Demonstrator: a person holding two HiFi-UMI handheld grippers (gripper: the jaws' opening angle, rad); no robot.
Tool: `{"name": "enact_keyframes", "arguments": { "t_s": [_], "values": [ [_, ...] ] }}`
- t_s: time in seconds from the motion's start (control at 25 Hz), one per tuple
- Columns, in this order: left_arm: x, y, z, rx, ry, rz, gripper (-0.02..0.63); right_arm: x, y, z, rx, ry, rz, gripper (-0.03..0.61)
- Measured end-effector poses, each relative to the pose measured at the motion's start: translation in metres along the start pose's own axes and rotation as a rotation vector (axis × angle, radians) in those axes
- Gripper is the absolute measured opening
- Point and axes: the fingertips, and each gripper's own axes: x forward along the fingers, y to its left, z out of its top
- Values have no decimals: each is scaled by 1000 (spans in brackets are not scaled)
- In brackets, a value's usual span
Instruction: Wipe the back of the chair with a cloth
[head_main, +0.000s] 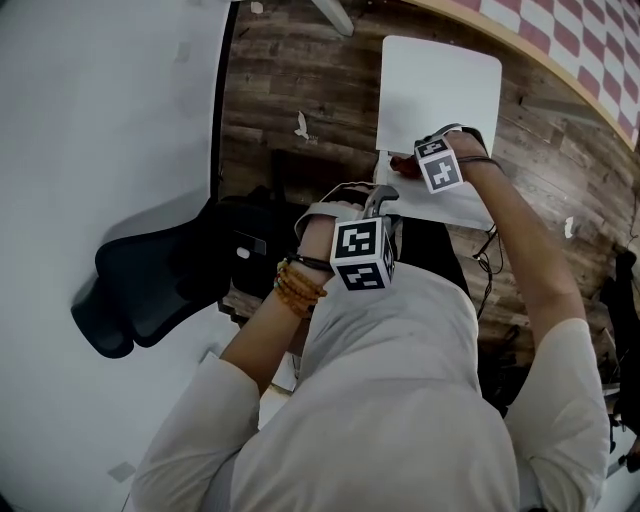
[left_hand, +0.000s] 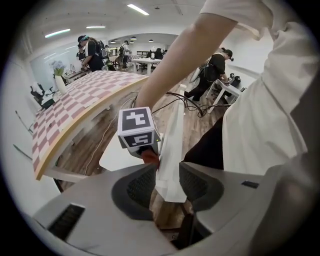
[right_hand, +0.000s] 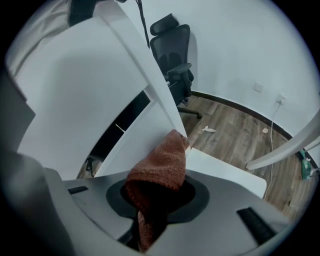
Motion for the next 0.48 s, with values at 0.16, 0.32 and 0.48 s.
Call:
{"name": "enact_keyframes", "arguments": {
  "t_s": [0.16, 0.32, 0.48],
  "values": [
    [2, -1, 0, -39, -21, -38, 175, 17, 1, -4, -31, 19, 34, 83],
    [4, -2, -1, -68, -29, -62, 175, 25, 1, -4, -87, 29, 40, 83],
    [4, -2, -2, -76, -35, -68, 175, 20, 3, 2, -154, 18, 25, 83]
  ]
}}
